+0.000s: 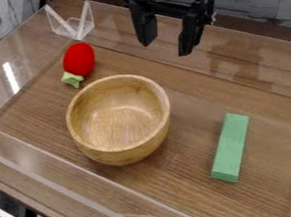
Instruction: Move the red fruit to the right side of the table
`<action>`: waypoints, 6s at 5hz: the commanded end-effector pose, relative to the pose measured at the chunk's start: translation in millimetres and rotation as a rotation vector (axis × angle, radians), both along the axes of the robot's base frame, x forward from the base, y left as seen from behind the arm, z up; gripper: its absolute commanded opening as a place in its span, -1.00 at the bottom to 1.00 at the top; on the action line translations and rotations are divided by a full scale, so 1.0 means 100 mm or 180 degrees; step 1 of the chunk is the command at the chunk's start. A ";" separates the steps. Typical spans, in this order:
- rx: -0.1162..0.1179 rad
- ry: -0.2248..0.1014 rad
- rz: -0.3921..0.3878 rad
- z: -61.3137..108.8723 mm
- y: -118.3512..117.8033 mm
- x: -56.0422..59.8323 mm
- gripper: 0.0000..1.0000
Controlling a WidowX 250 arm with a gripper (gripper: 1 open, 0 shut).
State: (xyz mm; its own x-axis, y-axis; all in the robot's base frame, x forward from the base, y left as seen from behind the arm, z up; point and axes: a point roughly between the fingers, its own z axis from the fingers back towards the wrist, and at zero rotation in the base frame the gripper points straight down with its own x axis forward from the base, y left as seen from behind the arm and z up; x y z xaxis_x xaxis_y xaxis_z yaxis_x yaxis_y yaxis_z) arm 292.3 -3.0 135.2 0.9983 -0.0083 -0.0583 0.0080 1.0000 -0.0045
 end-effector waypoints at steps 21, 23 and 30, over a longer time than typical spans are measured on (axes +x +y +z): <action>-0.0022 -0.0180 0.0099 -0.72 1.77 0.38 -1.00; -0.0035 -0.0307 0.0145 -0.54 1.35 0.33 -1.00; -0.0311 -0.0375 -0.1000 -0.84 -0.85 0.82 -1.00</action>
State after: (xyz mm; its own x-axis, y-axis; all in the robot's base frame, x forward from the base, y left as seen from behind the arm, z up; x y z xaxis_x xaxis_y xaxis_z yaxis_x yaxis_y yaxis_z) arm 368.7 -85.7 41.7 0.9485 -0.3151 0.0340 0.3169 0.9444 -0.0877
